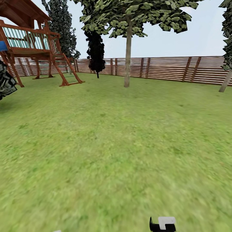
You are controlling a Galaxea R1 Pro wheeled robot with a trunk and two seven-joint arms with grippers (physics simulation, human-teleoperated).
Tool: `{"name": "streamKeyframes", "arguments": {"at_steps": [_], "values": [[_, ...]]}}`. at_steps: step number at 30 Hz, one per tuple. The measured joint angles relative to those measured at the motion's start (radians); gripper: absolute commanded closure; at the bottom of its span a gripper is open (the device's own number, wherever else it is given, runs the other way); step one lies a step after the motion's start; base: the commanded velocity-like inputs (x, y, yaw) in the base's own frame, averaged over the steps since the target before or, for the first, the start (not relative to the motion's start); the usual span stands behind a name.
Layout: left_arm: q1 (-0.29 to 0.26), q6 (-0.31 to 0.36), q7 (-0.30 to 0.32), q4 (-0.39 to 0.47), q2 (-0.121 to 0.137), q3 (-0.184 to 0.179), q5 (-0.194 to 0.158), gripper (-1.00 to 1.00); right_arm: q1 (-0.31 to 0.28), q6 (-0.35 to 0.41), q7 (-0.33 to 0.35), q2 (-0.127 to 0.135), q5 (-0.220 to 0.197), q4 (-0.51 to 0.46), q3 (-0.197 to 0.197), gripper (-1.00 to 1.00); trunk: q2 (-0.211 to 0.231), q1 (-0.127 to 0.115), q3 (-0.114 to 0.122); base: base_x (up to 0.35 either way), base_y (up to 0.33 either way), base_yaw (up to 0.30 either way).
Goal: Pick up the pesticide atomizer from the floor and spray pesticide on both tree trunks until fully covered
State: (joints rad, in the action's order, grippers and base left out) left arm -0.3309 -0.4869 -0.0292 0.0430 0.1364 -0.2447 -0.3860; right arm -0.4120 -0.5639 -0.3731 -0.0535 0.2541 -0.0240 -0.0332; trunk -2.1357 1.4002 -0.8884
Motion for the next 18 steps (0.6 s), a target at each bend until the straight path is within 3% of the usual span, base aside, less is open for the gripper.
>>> {"name": "streamKeyframes", "arguments": {"at_steps": [18], "values": [[0.0, -0.002, 0.0, 0.0, 0.0, 0.0, 0.0, 1.0, 0.0, -0.001, -0.001, 0.0, 0.0, -0.001, 0.0, -1.0, 0.0, 0.0, 0.0, 0.338, 0.0, -0.004]]}}
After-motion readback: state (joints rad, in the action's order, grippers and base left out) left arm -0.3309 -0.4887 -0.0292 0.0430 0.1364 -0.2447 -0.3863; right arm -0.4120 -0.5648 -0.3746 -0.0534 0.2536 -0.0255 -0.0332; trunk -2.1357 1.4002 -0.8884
